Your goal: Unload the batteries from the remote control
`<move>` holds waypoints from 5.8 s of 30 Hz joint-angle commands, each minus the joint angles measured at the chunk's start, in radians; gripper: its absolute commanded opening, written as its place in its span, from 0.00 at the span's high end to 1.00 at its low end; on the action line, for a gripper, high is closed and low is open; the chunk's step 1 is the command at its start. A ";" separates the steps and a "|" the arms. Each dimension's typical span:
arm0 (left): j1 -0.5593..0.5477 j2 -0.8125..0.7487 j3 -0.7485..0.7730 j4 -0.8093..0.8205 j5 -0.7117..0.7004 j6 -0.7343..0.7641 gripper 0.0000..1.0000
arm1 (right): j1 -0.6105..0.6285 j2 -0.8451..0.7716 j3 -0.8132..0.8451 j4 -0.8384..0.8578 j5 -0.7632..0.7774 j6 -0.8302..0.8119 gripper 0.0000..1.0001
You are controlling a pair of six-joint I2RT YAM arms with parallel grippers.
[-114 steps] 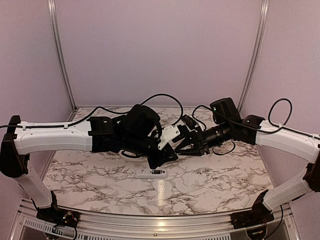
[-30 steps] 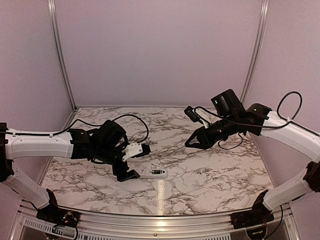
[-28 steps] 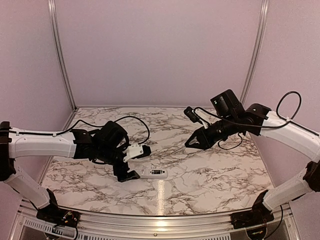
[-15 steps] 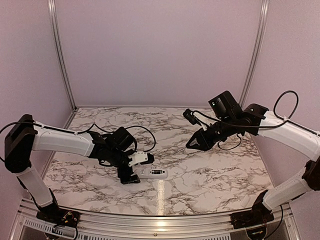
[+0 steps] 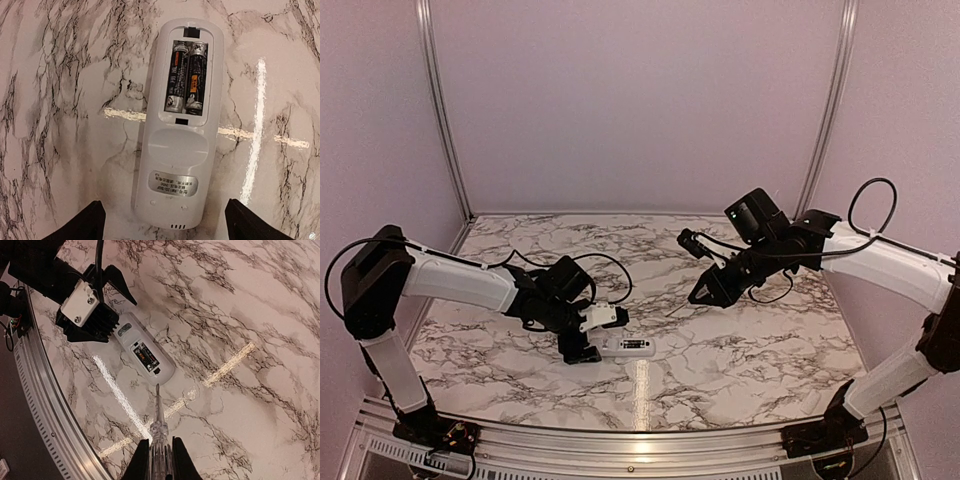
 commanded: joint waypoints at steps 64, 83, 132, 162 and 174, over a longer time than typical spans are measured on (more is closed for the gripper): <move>-0.163 0.012 0.013 0.033 -0.094 -0.130 0.85 | 0.073 0.004 -0.118 0.077 -0.036 -0.115 1.00; -0.163 0.078 0.066 -0.008 -0.108 -0.111 0.94 | 0.080 0.122 -0.045 0.041 0.025 -0.179 1.00; -0.163 0.088 0.077 -0.028 -0.157 -0.171 0.99 | 0.133 0.232 0.030 0.007 0.097 -0.091 1.00; -0.163 0.085 0.080 -0.033 -0.186 -0.179 1.00 | 0.164 0.259 0.030 0.019 0.058 -0.081 1.00; -0.163 0.081 0.076 -0.033 -0.199 -0.221 1.00 | 0.135 0.173 0.085 -0.037 0.171 -0.007 1.00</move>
